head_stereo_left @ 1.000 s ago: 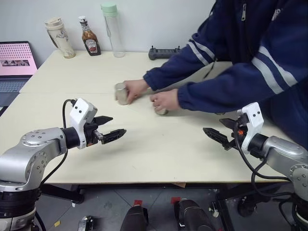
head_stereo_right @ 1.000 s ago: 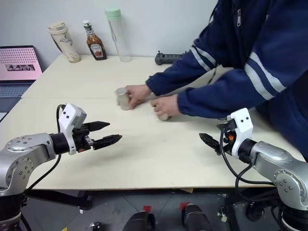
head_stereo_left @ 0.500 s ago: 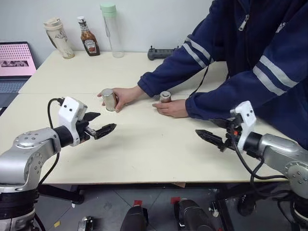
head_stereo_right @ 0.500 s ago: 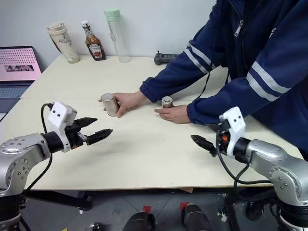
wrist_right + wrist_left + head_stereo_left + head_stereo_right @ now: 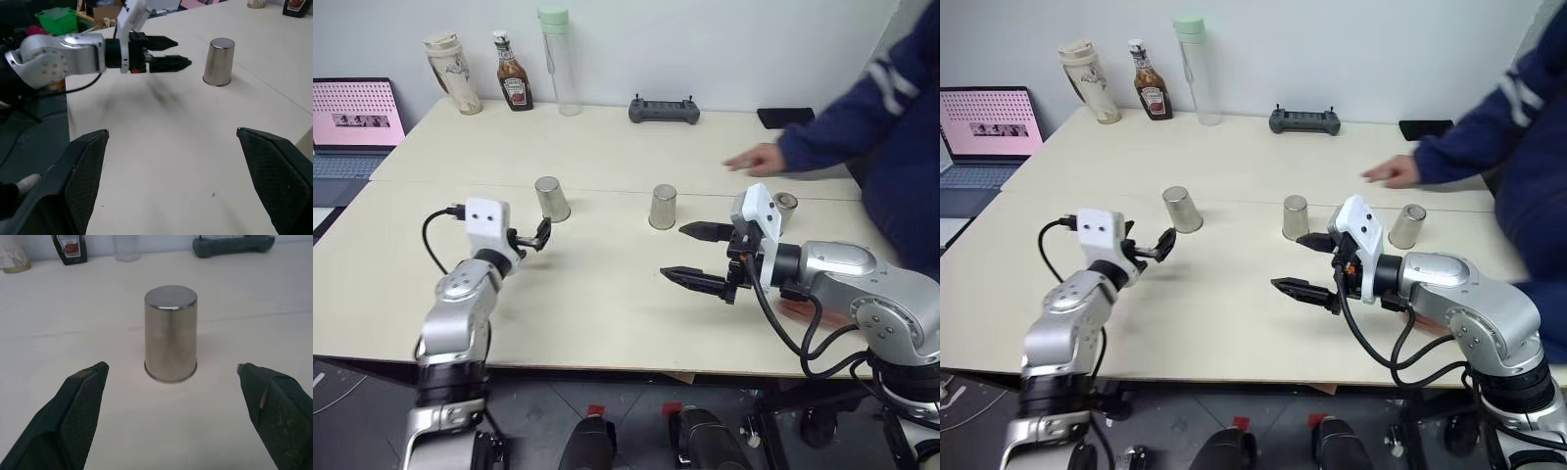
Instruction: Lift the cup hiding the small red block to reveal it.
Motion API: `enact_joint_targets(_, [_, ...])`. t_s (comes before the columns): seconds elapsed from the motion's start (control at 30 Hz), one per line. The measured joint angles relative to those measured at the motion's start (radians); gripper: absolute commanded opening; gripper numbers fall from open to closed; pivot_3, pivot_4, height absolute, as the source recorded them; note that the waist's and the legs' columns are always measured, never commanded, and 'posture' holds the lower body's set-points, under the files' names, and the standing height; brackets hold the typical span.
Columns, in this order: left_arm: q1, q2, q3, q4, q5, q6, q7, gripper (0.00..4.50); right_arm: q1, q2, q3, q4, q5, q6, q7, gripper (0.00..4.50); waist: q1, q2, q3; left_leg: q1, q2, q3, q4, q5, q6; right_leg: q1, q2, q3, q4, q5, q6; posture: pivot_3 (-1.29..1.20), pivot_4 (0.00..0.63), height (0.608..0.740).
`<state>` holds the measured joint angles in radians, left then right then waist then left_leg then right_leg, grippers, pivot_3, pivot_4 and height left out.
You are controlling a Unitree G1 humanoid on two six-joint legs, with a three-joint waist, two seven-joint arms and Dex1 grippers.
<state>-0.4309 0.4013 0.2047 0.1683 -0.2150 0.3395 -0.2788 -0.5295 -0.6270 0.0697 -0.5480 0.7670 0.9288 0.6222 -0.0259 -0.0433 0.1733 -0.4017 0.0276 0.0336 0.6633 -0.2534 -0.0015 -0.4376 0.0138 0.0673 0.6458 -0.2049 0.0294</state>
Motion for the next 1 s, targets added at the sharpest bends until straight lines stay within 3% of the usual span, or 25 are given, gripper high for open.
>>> enact_joint_targets(0.47, [-0.332,-0.026,-0.004,0.646,0.071,-0.322,0.006,4.5,0.002,-0.004,-0.017,-0.026,0.002,0.028,-0.058,4.45,-0.003,0.0,0.0,-0.001,0.0,-0.001,0.0,0.0,0.0,0.0,0.001,-0.002,0.0,0.0,0.0,0.0,0.15,0.74])
enact_joint_targets(0.8, [-0.475,-0.034,-0.003,0.929,0.098,-0.452,0.015,4.5,0.01,-0.004,-0.026,-0.039,0.002,0.041,-0.078,4.45,-0.003,0.0,0.0,-0.001,0.0,-0.001,0.0,0.0,0.0,-0.001,0.001,-0.002,0.0,0.0,0.0,0.0,0.15,0.74])
enact_joint_targets(1.0, [-0.498,-0.033,-0.003,0.989,0.117,-0.502,0.051,3.3,0.023,-0.004,-0.029,-0.041,0.002,0.041,-0.082,4.5,-0.004,0.0,0.0,-0.001,0.0,-0.001,0.0,0.0,0.0,-0.001,0.001,-0.002,0.0,0.0,0.0,0.0,0.15,0.74])
